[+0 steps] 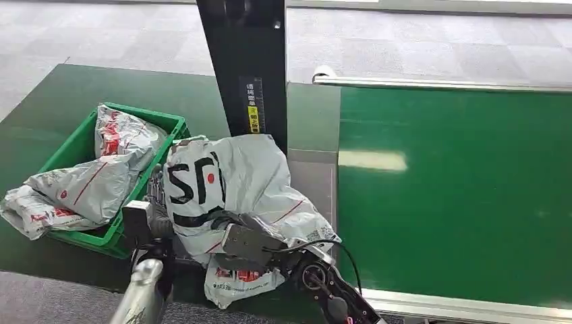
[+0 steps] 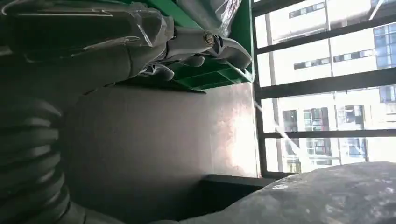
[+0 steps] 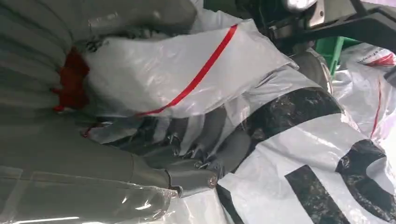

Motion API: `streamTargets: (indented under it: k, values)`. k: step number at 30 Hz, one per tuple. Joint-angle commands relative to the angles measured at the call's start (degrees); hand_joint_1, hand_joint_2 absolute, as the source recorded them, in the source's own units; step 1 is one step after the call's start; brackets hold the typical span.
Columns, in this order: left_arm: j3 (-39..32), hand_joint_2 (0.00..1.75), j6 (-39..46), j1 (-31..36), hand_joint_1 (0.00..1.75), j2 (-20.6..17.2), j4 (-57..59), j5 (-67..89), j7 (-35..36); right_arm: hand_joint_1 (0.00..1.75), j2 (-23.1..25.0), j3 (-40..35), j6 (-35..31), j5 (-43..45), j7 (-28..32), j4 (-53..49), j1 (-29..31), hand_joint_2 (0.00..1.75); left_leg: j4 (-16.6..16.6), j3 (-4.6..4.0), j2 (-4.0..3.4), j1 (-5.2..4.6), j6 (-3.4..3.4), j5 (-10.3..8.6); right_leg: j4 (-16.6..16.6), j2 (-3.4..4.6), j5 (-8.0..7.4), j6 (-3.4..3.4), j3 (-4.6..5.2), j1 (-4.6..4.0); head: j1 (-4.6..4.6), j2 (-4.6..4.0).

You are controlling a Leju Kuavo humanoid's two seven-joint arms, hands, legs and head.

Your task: Moved the parcel from conveyor to table for the left to box.

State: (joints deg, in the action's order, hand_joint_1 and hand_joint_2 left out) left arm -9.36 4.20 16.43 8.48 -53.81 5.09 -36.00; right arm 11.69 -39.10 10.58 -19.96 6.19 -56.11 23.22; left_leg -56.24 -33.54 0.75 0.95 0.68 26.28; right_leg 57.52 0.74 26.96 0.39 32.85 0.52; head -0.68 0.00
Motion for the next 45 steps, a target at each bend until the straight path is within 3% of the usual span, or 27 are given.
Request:
streamTargets:
  k: [1,8,16,25,27,34,45]
  values:
    - [-1.20,1.75,0.61,-1.02,0.00,-0.35,-0.52,1.19,0.33,0.00,-3.09,-0.66,-4.34,-1.24,1.78,-1.79,0.71,1.75,0.06,0.17,-0.06,-0.02,-0.08,0.03,-0.10,-0.07,0.01,0.00,-0.19,-0.01,0.00,0.00]
    - [-2.31,1.75,1.42,-4.64,0.00,-0.09,-8.07,5.15,0.27,0.00,-8.65,15.35,-14.68,-3.04,7.39,-23.85,-8.47,1.75,-0.01,0.04,0.18,-0.02,-0.07,0.02,-0.06,-0.29,0.08,0.01,-0.14,0.00,-0.02,0.00]
    - [-4.74,1.75,1.31,-12.28,0.00,-0.26,-25.84,5.79,0.80,0.00,-7.49,33.01,-17.70,1.73,14.79,-32.62,-16.42,1.75,-0.04,0.02,0.05,0.00,-0.04,0.08,-0.03,-0.12,0.05,-0.01,-0.06,-0.01,0.00,0.00]
    - [-4.97,1.75,0.97,-14.60,0.00,0.01,-31.13,5.62,0.68,0.00,-7.56,36.26,-19.23,2.31,15.35,-33.24,-18.06,1.75,-0.03,0.10,0.05,0.00,-0.06,0.12,-0.05,-0.18,0.09,-0.01,-0.16,-0.02,-0.02,0.00]
    - [-5.68,1.75,5.42,-16.06,0.00,-1.52,-37.76,6.88,-1.41,0.00,-7.87,40.55,-22.91,5.60,18.37,-34.89,-25.95,1.75,-0.03,0.05,0.09,0.01,-0.04,0.12,-0.06,-0.18,0.08,0.00,-0.12,-0.02,-0.02,0.00]
    - [-2.98,1.75,2.25,-17.83,0.00,-3.32,-42.14,5.83,-2.18,0.00,-8.01,40.70,-24.64,6.93,18.89,-35.60,-27.14,1.75,0.01,0.13,-0.02,-0.01,-0.02,0.15,-0.07,-0.10,0.09,-0.02,-0.16,-0.01,-0.02,0.00]
    - [-2.34,1.75,2.26,-17.84,0.00,-2.94,-42.52,5.93,-2.11,0.00,-8.08,40.66,-24.71,6.99,18.88,-35.40,-26.88,1.75,0.04,0.11,-0.02,-0.03,-0.01,0.10,-0.07,-0.09,0.06,-0.01,-0.11,0.02,0.00,0.00]
